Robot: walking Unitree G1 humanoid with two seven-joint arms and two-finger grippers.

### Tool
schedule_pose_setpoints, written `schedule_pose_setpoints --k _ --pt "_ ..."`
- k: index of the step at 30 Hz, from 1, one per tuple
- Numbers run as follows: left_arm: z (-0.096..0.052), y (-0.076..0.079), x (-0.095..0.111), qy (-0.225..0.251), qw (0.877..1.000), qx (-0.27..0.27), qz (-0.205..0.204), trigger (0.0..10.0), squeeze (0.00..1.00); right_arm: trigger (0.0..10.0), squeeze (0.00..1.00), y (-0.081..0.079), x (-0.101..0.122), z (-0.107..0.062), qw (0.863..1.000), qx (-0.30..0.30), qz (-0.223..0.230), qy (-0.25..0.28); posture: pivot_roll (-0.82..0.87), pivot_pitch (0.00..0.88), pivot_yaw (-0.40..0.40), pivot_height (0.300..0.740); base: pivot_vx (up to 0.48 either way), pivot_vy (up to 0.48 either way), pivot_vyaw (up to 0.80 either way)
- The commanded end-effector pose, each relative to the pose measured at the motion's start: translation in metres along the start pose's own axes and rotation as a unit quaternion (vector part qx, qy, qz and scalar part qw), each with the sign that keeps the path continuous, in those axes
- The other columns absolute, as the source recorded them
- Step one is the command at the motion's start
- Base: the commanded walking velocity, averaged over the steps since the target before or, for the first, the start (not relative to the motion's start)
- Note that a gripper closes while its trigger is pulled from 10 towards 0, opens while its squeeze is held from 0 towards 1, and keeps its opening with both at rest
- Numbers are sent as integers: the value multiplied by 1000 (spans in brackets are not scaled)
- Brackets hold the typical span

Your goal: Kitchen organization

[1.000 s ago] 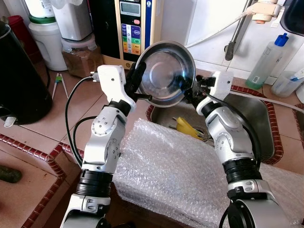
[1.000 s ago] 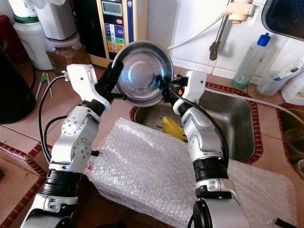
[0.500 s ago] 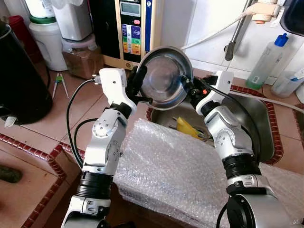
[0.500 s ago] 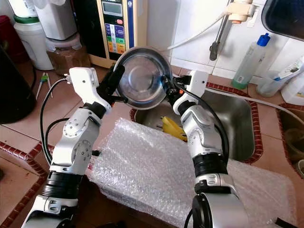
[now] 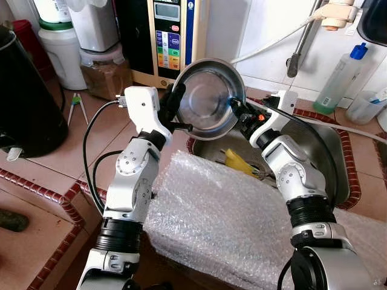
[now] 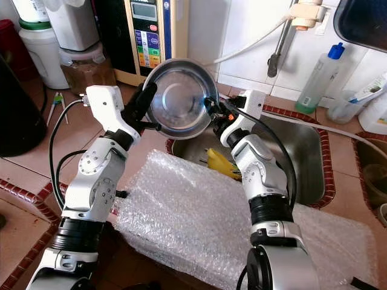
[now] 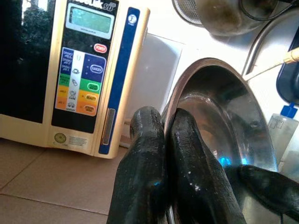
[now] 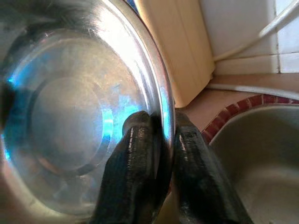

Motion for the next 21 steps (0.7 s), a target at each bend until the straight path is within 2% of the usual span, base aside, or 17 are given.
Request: schedule_pose_setpoints --k 1,3,11,12,13,14,15,16,21 --pt "3 3 11 26 1000 -11 -4 0 0 0 0 -3 -9 -2 999 13 -9 -30 -26 32 -6 740 0 0 0" --pt "3 4 10 25 1000 -13 -11 0 0 0 0 -6 -14 -2 999 20 -14 -37 -25 30 -7 740 0 0 0" --pt "2 5 10 24 1000 -15 -11 0 0 0 0 -2 -10 -2 999 2 -16 -29 -25 26 -6 740 0 0 0" --pt "2 6 10 24 999 -20 -17 1137 208 0 0 1 -7 -2 1000 -9 -17 -22 -25 25 -6 740 0 0 0" --pt "2 6 10 24 999 -24 -22 1137 208 0 0 2 -5 -2 1000 -14 -17 -18 -25 24 -6 740 0 0 0" --pt "2 7 10 24 999 -26 -24 4157 773 0 0 2 -4 -1 1000 -18 -17 -15 -26 23 -6 740 0 0 0" --pt "2 7 10 24 999 -27 -25 4157 773 0 0 3 -4 -1 1000 -21 -17 -13 -26 23 -6 740 0 0 0" --pt "2 8 9 22 999 -33 -22 10000 1000 0 0 4 -2 -1 999 -25 -21 -10 -26 24 -6 740 0 0 0" --pt "-1 14 0 -3 998 -58 15 10000 1000 0 0 12 6 -1 997 -65 -34 14 -24 23 -8 740 0 0 0"
Point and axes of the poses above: a point about 5 cm out from each wrist's last joint towards the gripper, its own z axis pointing out of the wrist towards the gripper, its own x axis along the axis of the wrist's last joint, y = z × x, the point moved 1 cm from there along z, pointing out of the wrist towards the gripper, and after that the axes turned 7 degrees about z, right-handed, at the moved point
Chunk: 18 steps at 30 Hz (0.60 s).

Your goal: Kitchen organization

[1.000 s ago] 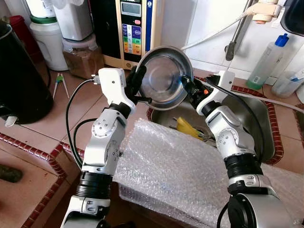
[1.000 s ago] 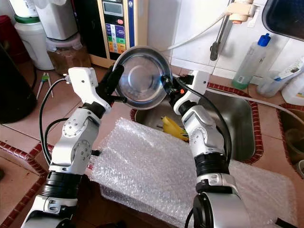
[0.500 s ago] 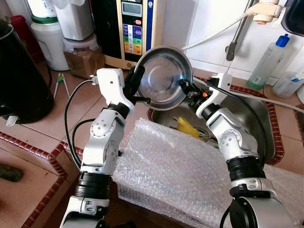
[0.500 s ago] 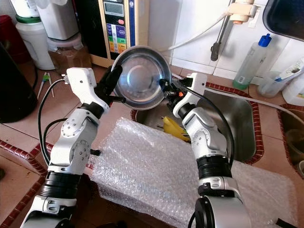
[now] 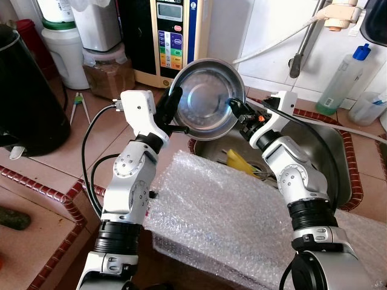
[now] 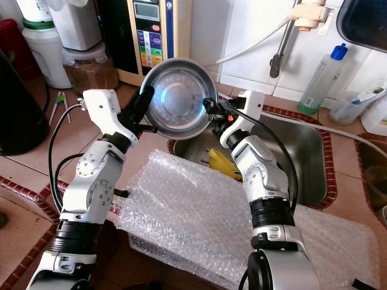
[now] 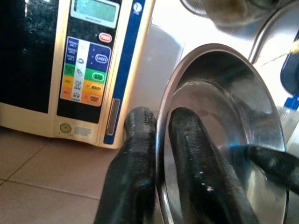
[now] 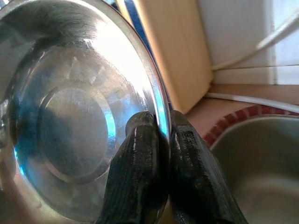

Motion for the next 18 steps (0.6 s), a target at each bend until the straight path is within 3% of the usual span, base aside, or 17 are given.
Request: schedule_pose_setpoints --k 1,4,11,18 --pt "3 19 5 10 998 -62 13 10000 1000 0 0 14 3 -1 998 -56 -16 3 -23 23 -9 740 0 0 0" --pt "1 21 2 1 997 -76 -2 10000 1000 0 0 21 12 -1 995 -91 -29 26 -19 21 -8 740 0 0 0" --pt "-2 19 -12 -36 995 -85 25 10000 1000 0 0 32 22 -4 989 -133 -53 47 -17 17 -3 740 0 0 0" --pt "-19 16 -40 -109 985 -121 50 10000 1000 0 0 66 29 -20 966 -234 -105 43 -19 22 1 740 0 0 0"
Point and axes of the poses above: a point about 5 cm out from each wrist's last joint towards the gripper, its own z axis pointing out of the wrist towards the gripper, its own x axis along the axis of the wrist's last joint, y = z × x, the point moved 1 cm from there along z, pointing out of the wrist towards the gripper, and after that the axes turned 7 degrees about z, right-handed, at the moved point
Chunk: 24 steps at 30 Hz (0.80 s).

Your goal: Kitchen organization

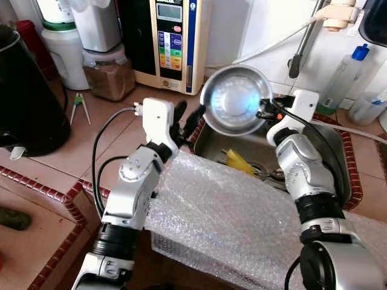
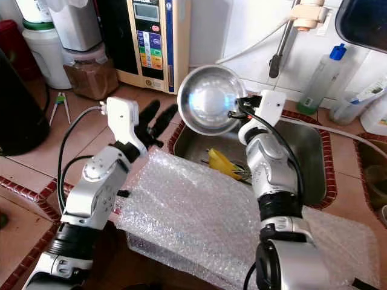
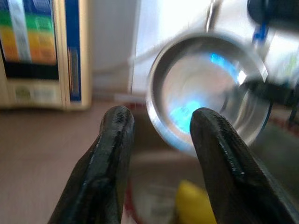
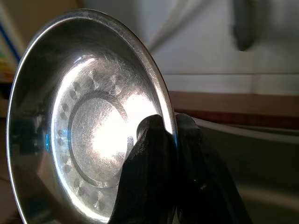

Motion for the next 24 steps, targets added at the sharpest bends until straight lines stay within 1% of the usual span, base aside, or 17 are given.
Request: schedule_pose_setpoints --k 1,5,9,10,11,12,15,16,17,18,19,22,23,24 --pt "0 7 -7 -21 999 -25 8 10000 1000 0 0 10 8 1 1000 -23 -8 11 -19 22 1 740 0 0 0" --pt "-7 11 -18 -47 997 -52 22 10000 1000 0 0 28 3 -3 998 -61 -28 2 -23 22 8 740 0 0 0" --pt "-10 16 -28 -69 994 -74 36 10000 1000 0 0 49 -4 -9 993 -108 -45 -8 -28 22 16 740 0 0 0" --pt "-11 20 -31 -73 993 -85 41 10000 1000 0 0 56 -10 -12 990 -127 -53 -20 -27 23 20 740 0 0 0" --pt "-11 21 -31 -74 992 -90 42 10000 1000 0 0 59 -13 -13 989 -134 -55 -26 -27 23 20 740 0 0 0" --pt "-11 23 -32 -77 991 -99 45 10000 1000 0 0 63 -19 -16 987 -147 -49 -39 -25 22 23 740 0 0 0" --pt "-10 25 -32 -78 991 -103 47 10000 1000 0 0 67 -30 -20 985 -159 -43 -61 -25 23 29 740 0 0 0" --pt "-10 26 -32 -78 990 -107 50 10000 1000 0 0 67 -40 -22 983 -159 -37 -82 -24 23 31 740 0 0 0" --pt "-10 26 -32 -78 990 -107 50 10000 1000 0 0 67 -40 -22 983 -159 -37 -82 -24 23 31 740 0 0 0" --pt "-9 27 -32 -79 989 -110 52 10000 1000 0 0 66 -47 -24 982 -153 -44 -97 -24 23 33 740 0 0 0" --pt "-9 27 -32 -79 989 -110 52 10000 1000 0 0 64 -53 -25 982 -148 -36 -113 -25 23 36 740 0 0 0" --pt "-8 28 -32 -80 988 -117 57 10000 1000 0 0 60 -61 -25 982 -139 -10 -129 -24 23 40 740 0 0 0" --pt "-8 28 -32 -80 988 -117 57 10000 1000 0 0 60 -61 -25 982 -139 -10 -129 -24 23 40 740 0 0 0" --pt "-7 29 -31 -79 988 -120 59 10000 1000 471 1000 58 -63 -25 982 -135 -1 -132 -23 23 41 740 0 0 0"
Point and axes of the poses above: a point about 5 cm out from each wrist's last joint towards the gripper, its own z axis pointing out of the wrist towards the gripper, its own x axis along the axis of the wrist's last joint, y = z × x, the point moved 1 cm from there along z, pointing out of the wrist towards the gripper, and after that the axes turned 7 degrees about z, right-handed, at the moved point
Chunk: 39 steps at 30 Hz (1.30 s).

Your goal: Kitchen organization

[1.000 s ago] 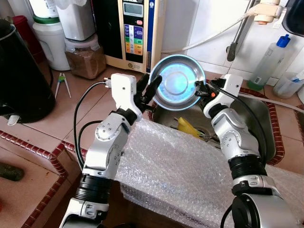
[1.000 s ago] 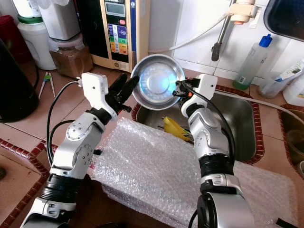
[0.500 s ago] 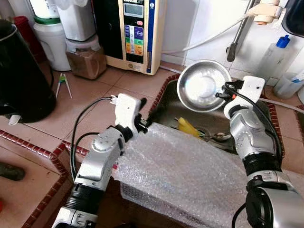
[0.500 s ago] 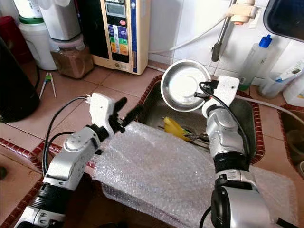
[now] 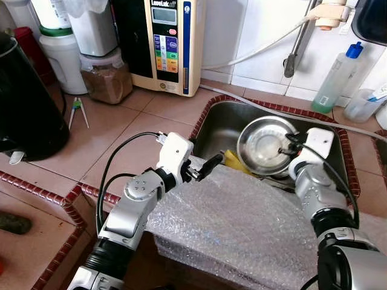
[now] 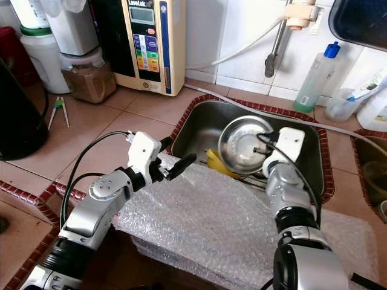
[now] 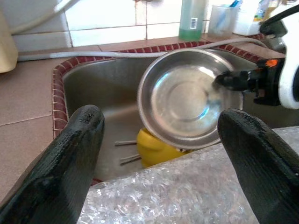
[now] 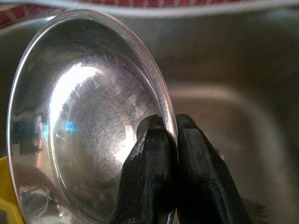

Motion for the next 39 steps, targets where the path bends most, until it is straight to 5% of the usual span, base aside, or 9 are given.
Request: schedule_pose_setpoints --k 1,2,19,26,28,32,33,37,39 --pt "4 2 0 -5 1000 -11 8 10000 1000 471 1000 -1 0 0 1000 4 21 -4 -23 23 41 740 0 0 0" --pt "4 2 1 -4 1000 -13 9 10000 1000 9608 1000 -3 -1 0 1000 8 23 -7 -23 23 42 740 0 0 0" --pt "7 1 3 -2 1000 -12 10 10000 1000 10000 1000 -29 0 1 997 81 12 -5 -22 19 35 740 0 0 0" --pt "7 -2 3 -7 1000 3 20 10000 1000 10000 1000 -48 3 -1 987 146 -70 -11 -24 15 32 740 0 0 0" --pt "7 -3 2 -7 1000 4 21 10000 1000 10000 1000 -48 -5 -1 978 162 -128 -41 -23 15 31 740 0 0 0" --pt "9 -4 3 -7 1000 13 25 10000 1000 10000 1000 -41 -1 -2 949 162 -270 -17 -23 16 31 740 0 0 0" --pt "9 -4 3 -7 1000 15 26 10000 1000 10000 1000 -40 -1 -2 931 163 -326 -9 -23 16 30 740 0 0 0" --pt "8 -5 3 -7 999 17 27 10000 1000 10000 1000 -45 -2 -3 963 185 -193 -21 -20 16 27 740 0 0 0" --pt "8 -7 3 -6 999 23 27 10000 1000 10000 1000 -44 -4 -4 941 184 -283 -11 -21 16 27 740 0 0 0"
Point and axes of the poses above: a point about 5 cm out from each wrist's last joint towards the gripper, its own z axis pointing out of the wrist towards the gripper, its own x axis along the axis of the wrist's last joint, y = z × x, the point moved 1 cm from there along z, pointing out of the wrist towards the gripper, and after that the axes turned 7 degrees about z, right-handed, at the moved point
